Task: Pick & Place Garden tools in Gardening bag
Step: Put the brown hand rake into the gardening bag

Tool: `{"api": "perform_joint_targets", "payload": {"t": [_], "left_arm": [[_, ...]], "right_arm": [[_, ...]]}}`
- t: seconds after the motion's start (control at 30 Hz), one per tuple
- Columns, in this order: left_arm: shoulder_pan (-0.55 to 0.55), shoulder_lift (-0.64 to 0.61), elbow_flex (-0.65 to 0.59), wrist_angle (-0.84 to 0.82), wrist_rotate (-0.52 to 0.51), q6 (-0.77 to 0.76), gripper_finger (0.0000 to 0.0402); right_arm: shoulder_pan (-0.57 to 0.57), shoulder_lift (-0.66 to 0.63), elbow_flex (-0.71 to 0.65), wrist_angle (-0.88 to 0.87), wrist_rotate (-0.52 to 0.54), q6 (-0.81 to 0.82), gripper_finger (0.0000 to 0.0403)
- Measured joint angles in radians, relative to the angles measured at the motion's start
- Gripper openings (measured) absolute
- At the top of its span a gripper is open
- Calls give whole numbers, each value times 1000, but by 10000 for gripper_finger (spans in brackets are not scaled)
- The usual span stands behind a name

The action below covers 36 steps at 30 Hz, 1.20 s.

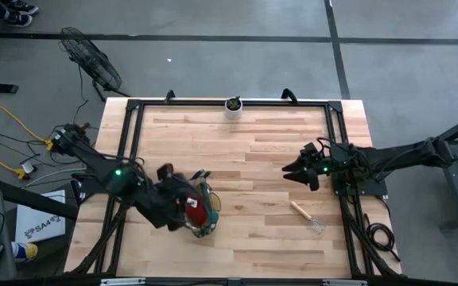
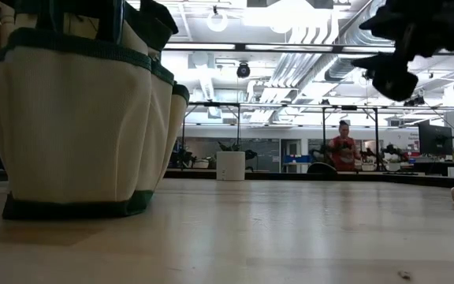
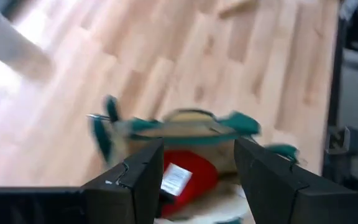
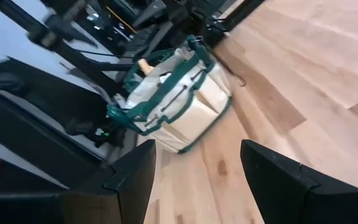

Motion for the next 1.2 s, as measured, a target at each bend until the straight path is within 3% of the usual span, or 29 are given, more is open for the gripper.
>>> {"api": "perform_joint_targets", "payload": {"t": [0.3,0.47,0.6,0.87,1.2], "left_arm": [[-54,-110,-31,-51,-267,-55,191],[-105,-220,-189,-20,-331,-176,191],[-164,-331,-367,106,-383,-245,191],[-251,-542,-658,351,-469,-263,191],[-361,-744,-801,352,-605,-260,191]], "right_arm": [[35,78,266,-376,100,-90,216],[81,176,408,-558,163,-56,215],[113,266,490,-710,159,55,215],[192,438,535,-994,25,323,215],[283,672,535,-1069,-3,386,215]]}}
